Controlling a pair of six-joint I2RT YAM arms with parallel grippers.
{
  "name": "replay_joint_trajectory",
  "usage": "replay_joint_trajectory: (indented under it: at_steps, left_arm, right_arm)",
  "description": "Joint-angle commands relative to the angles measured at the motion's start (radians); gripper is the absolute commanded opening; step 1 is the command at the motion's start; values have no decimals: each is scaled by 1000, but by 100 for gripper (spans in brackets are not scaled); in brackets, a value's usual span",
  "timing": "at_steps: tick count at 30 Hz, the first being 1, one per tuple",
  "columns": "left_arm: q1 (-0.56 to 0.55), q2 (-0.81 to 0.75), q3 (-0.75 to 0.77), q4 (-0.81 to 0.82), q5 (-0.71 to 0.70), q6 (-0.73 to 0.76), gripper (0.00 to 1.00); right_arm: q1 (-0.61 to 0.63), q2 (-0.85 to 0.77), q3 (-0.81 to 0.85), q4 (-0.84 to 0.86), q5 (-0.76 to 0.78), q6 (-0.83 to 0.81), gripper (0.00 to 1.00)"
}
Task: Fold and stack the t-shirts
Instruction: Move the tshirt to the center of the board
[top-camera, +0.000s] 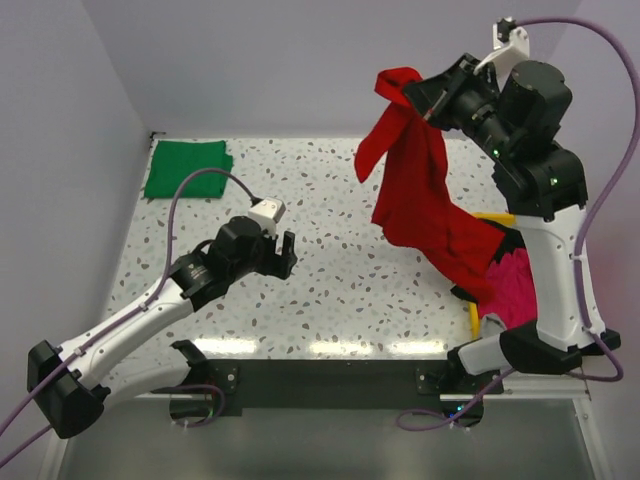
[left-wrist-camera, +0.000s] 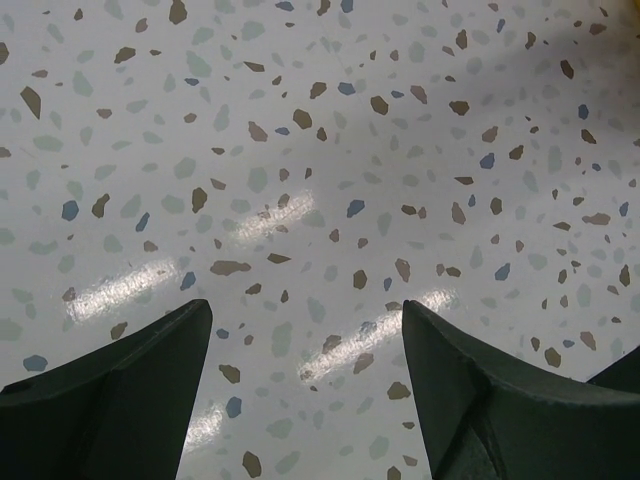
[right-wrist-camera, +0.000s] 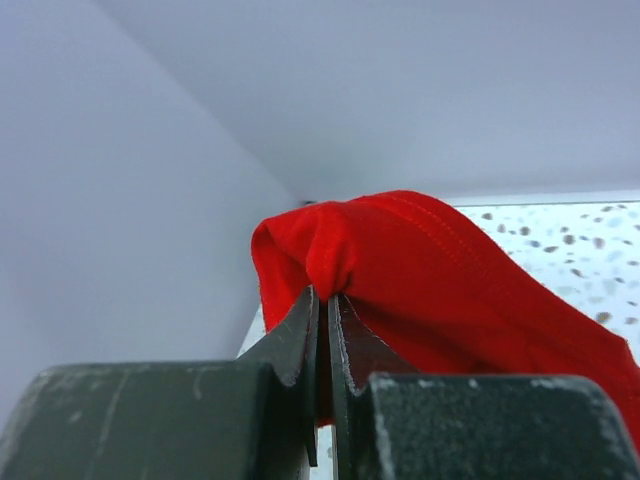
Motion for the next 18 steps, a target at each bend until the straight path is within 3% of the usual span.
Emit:
replay_joint_trajectory:
  at_steps: [1,7,12,18]
  left_arm:
    - [-3,-21,-4,18,-38,17,82]
    - [-3,-23,-6,15,-62,13,82]
    - [-1,-15,-3,7,-78,14,82]
    - [-3,-8,-4,4,-100,11,82]
  right_arm:
    - [95,37,106,110,0,15,0]
    - [162,152,180,113,24,34,0]
    - [204,336,399,51,20,40,0]
    - [159,333,248,54,132,4,0]
